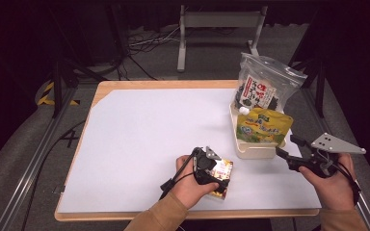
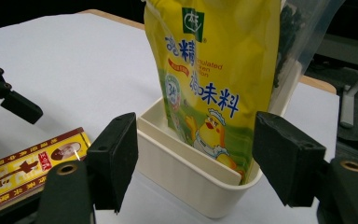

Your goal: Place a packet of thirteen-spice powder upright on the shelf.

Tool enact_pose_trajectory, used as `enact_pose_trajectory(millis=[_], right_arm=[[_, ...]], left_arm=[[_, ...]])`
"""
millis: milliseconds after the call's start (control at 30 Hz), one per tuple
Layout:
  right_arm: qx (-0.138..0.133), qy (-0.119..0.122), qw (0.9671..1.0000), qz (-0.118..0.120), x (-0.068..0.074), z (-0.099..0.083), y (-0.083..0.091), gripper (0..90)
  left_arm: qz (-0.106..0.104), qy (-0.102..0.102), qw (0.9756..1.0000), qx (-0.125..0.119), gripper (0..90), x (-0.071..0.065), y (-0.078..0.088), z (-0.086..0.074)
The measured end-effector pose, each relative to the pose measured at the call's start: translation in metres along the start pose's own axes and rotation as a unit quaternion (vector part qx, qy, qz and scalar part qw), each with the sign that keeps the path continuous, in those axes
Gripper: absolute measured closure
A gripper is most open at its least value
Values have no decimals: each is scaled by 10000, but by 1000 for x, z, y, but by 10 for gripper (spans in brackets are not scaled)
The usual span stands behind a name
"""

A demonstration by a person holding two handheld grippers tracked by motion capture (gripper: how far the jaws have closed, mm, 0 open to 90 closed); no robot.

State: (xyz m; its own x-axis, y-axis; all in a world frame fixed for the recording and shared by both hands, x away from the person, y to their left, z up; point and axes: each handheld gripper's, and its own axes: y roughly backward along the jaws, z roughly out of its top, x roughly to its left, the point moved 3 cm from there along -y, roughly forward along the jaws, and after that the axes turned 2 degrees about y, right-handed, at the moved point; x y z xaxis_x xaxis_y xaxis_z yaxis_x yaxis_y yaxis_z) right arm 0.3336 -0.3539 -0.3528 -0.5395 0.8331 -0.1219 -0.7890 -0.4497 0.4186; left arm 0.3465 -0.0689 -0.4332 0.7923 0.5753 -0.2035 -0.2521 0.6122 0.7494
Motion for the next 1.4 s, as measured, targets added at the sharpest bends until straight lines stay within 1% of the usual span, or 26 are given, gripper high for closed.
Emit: enact_pose_trajectory(millis=[133,167,233,400,500,600,700,800,833,867,900,1067,1133,1167,1200,1233,1333,1400], right_arm=[[-35,38,10000,21,1,1,0,321],[-24,38,10000,10,2,1,0,321],[-86,88,9999,-18,2,1,0,321],[-143,124,9998,-43,2,1,0,321],[-138,155,9998,-55,3,1,0,317],[-204,174,9996,-54,4,2,0,312],[-250,198,9995,-47,5,3,1,311],[-232,199,9995,-49,5,2,0,310],[-232,199,9995,-49,5,2,0,310],[-223,209,9995,-45,5,2,0,310],[-224,212,9995,-34,6,2,0,311],[-217,245,9995,-25,7,2,-1,309],[-213,243,9995,-14,8,2,-1,309],[-207,258,9995,-10,8,2,-1,309],[-208,278,9994,-5,8,2,-1,309],[-209,286,9994,-9,8,2,0,309],[-222,260,9994,-6,7,3,1,308],[-218,286,9994,3,8,3,0,308]], left_arm=[[44,-25,10000,80,59,-2,-5,0],[47,-11,9999,106,56,-3,-6,-1],[72,-75,9998,177,52,-2,-8,-1],[122,-64,9995,274,41,-3,-13,-3],[152,-95,9992,345,42,-4,-17,-4],[182,-121,9989,421,46,-5,-20,-4],[157,-81,9988,451,46,-6,-21,-4],[146,-116,9981,589,61,-7,-24,-5],[146,-116,9981,589,60,-7,-24,-5],[100,-139,9977,661,60,-8,-27,-5],[103,-130,9973,710,59,-8,-28,-6],[64,-19,9971,752,59,-7,-29,-6],[33,-47,9973,726,66,-6,-28,-7],[-4,-10,9973,739,78,-6,-27,-7],[-28,-18,9973,739,88,-5,-27,-8],[-34,-42,9972,739,99,-4,-26,-8],[-36,-18,9972,748,110,-4,-25,-9],[-33,-18,9973,729,112,-4,-25,-9]])
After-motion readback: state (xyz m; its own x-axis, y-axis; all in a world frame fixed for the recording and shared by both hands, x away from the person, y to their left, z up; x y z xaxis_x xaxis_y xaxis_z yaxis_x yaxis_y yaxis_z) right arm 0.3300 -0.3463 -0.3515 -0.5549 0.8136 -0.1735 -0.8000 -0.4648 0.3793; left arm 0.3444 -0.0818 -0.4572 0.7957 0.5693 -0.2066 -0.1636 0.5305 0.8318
